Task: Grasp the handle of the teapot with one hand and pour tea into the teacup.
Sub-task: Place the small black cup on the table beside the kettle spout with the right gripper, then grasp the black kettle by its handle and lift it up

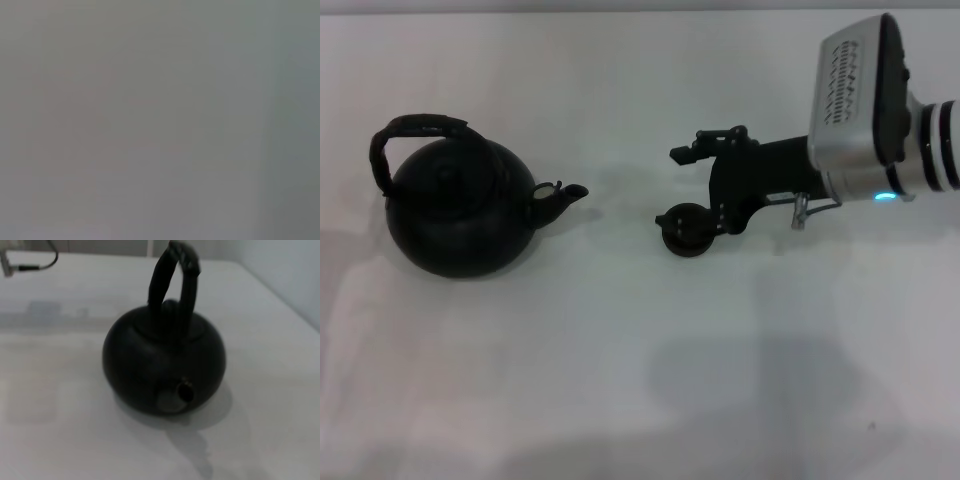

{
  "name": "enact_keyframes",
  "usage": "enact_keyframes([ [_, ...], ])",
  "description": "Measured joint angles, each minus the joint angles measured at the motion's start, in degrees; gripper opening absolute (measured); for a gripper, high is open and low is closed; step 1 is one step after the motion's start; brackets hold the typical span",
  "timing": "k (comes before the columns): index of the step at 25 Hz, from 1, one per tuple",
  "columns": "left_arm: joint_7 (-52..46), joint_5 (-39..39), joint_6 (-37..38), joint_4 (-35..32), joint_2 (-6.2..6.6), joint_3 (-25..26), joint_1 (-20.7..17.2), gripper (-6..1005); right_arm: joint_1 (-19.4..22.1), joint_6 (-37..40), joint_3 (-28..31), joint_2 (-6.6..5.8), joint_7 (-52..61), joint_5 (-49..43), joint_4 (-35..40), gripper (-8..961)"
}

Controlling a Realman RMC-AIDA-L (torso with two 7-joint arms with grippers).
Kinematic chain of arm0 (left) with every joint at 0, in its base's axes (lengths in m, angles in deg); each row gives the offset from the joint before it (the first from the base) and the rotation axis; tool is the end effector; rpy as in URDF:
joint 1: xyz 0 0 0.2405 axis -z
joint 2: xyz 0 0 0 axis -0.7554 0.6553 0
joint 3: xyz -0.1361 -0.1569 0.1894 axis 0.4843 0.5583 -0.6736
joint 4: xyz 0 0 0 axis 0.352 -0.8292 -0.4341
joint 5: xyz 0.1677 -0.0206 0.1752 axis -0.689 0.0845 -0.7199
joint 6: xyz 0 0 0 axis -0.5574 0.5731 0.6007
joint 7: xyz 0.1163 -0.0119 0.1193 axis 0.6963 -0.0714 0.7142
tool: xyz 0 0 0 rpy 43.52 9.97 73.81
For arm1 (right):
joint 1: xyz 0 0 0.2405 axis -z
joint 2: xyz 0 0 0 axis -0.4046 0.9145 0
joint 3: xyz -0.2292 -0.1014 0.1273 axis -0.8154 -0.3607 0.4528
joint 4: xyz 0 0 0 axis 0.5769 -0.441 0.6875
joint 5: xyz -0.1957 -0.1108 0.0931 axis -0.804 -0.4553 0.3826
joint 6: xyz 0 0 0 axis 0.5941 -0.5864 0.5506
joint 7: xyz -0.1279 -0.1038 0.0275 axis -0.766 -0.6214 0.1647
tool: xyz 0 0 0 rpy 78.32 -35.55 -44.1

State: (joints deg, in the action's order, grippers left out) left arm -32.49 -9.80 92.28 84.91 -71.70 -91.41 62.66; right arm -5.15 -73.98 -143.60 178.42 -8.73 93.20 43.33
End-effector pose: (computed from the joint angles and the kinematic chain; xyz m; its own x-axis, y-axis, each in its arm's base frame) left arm -0.4124 0.2483 -0.0233 0.6458 -0.1393 0.7507 0.7440 -0.1061 -0.6597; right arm 0.2321 0.3956 -0.1162 0.9884 -0.0676 -0.1360 -0.0998 -0.9640 -0.2466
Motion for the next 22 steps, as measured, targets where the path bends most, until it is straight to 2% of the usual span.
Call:
enact_keyframes([
  [6,0.13,0.00,1.86,-0.03,-0.01,-6.22,-0.43,832,0.41,-0.83,2.69,-0.03,-1.43,0.07,0.28,878],
  [14,0.33,-2.12,2.54,-0.20,-0.08,-9.46,0.14,832,0.43,-0.14,4.16,-0.04,-2.11,0.14,0.15,878],
  [22,-0.15,-2.24,-0.37,-0.13,-0.04,-9.42,1.17,833,0.63,-0.28,4.39,-0.03,-2.22,0.21,0.41,878],
])
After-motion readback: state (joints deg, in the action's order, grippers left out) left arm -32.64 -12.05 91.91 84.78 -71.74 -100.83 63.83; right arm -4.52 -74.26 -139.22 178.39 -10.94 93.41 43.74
